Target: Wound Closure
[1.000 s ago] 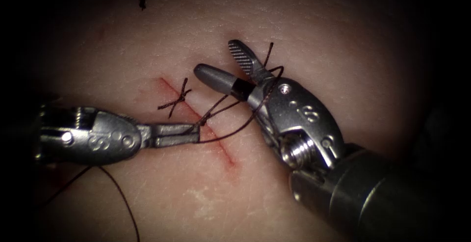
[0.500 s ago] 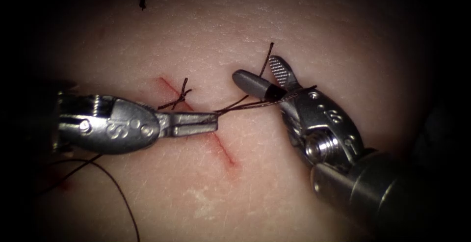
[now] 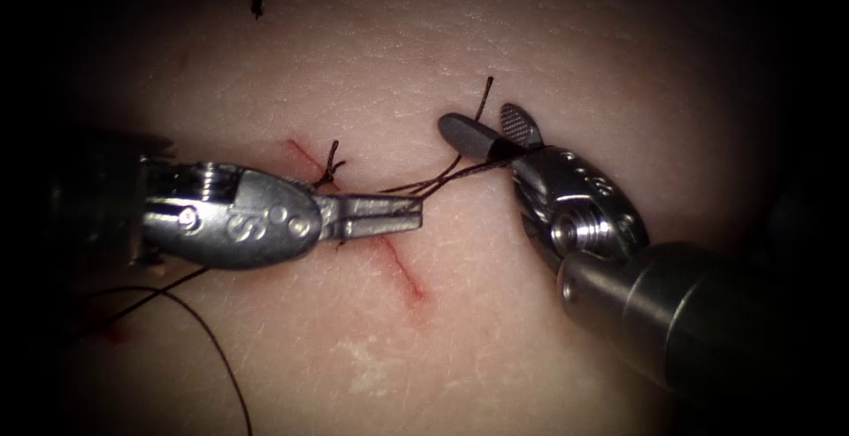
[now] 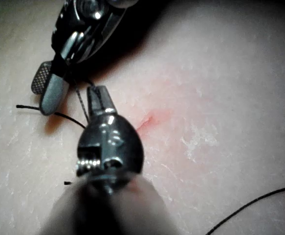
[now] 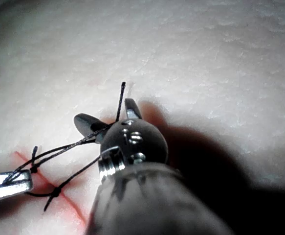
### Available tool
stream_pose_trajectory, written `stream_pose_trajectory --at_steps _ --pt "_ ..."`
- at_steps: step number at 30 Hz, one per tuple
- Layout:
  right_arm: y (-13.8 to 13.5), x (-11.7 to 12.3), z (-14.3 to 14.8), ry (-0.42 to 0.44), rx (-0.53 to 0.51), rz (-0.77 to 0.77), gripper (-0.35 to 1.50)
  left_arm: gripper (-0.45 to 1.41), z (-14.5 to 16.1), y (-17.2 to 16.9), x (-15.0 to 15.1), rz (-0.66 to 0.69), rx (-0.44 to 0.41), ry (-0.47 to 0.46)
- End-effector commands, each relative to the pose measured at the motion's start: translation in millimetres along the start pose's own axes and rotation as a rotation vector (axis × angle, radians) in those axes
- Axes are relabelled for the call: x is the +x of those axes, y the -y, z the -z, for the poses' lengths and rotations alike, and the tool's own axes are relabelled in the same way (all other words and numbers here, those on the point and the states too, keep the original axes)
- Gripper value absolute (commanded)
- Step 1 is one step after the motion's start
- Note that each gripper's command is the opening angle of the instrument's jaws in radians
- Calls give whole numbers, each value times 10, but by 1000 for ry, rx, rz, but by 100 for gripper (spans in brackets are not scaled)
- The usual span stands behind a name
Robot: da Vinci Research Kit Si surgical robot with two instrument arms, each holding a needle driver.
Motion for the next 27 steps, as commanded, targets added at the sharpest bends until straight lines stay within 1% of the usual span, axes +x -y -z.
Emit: stream_pose_trajectory --at_steps 1,6,10,12,16,17,18,19,20,27 --pt "2 -12 -12 12 6 -11 74 -45 -8 -5 -4 -5 -3 -1" --pt "2 -19 -21 31 2 -20 71 -45 -9 -5 -4 -5 -8 1" --pt "1 -18 -23 21 -14 -20 69 -45 -8 -5 -4 -6 -11 1" --pt "1 -15 -24 24 -17 -22 63 -45 -8 -5 -5 -7 -15 2" --pt "3 -8 -28 23 -25 -28 37 -45 -8 -5 -5 -8 -18 2" --pt "4 -7 -29 21 -28 -29 26 -45 -8 -5 -5 -8 -18 2" --pt "4 -7 -30 22 -27 -30 9 -45 -8 -5 -5 -8 -18 2" --pt "6 -7 -32 19 -25 -31 -21 -45 -8 -5 -5 -9 -18 1" --pt "7 -8 -33 28 -26 -31 -35 -45 -8 -5 -6 -9 -19 1" --pt "17 -15 -39 80 -40 -44 -35 -45 -3 -5 -10 -15 -23 5"
